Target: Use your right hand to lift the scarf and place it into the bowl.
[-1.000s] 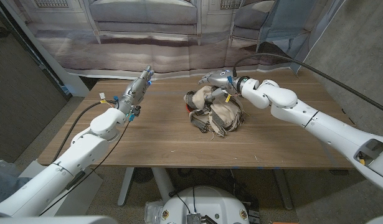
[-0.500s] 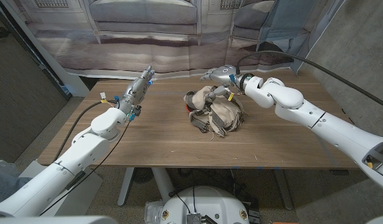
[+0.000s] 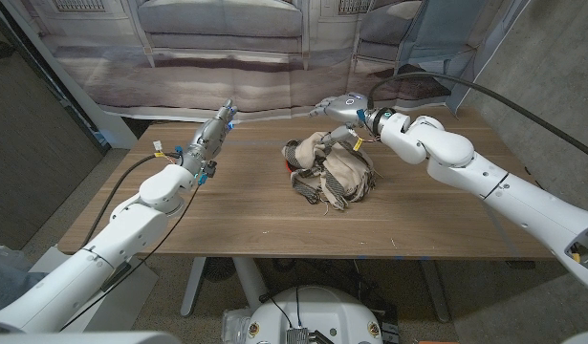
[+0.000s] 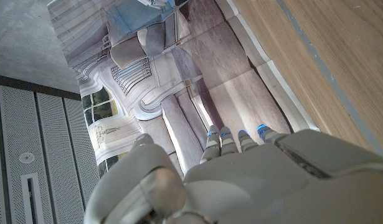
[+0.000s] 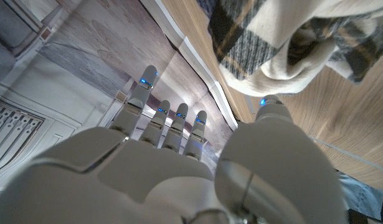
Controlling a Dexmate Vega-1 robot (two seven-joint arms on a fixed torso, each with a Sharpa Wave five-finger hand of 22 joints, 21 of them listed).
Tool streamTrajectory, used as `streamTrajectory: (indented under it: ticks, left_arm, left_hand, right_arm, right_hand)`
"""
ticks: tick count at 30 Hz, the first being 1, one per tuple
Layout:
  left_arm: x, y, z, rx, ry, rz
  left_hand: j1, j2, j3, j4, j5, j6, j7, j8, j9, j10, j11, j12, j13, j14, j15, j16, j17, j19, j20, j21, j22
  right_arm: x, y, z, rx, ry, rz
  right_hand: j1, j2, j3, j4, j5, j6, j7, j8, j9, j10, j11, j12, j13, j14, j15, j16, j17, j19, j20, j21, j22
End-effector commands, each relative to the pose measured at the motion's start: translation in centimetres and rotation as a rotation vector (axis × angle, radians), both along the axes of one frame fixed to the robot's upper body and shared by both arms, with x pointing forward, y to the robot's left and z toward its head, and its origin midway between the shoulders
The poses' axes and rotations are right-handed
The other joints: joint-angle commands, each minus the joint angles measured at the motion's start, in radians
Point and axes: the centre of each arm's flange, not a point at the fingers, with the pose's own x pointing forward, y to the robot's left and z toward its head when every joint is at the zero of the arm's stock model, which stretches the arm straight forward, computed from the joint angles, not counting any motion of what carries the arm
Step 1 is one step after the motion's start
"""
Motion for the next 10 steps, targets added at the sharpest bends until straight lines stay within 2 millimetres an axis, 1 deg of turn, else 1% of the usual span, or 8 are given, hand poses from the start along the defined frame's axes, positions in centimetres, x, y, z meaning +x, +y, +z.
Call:
streamTrajectory:
  ticks: [1, 10]
  left_arm:
    - [-0.11, -0.02, 0.31, 0.006, 0.000, 0.004]
    - [-0.28, -0.11, 0.27, 0.010, 0.000, 0.001]
  left_hand:
    - [0.004, 0.007, -0.005, 0.001, 0.000, 0.006, 0.000, 0.000, 0.006, 0.005, -0.002, -0.002, 0.002, -0.003, -0.004, -0.002, 0.004, -0.105, 0.002, 0.002, 0.003]
    - [0.005, 0.008, -0.006, 0.001, 0.000, 0.005, 0.000, -0.001, 0.006, 0.005, -0.003, -0.002, 0.002, -0.003, -0.004, -0.001, 0.004, -0.105, 0.001, 0.002, 0.003]
  right_arm:
    - [-0.91, 0.03, 0.54, 0.023, -0.038, 0.032]
    - [-0.94, 0.38, 0.95, 0.049, -0.037, 0.065]
  right_hand:
    - [-0.004, 0.011, -0.005, 0.000, 0.005, -0.001, 0.007, 0.005, 0.002, 0.011, 0.006, 0.008, -0.001, 0.011, -0.001, 0.006, -0.003, 0.017, -0.006, -0.002, 0.004]
    - [-0.013, 0.018, -0.008, 0.005, 0.009, 0.002, 0.010, 0.008, 0.000, 0.016, 0.007, 0.011, -0.007, 0.019, -0.002, 0.009, -0.010, 0.018, -0.008, -0.009, 0.004]
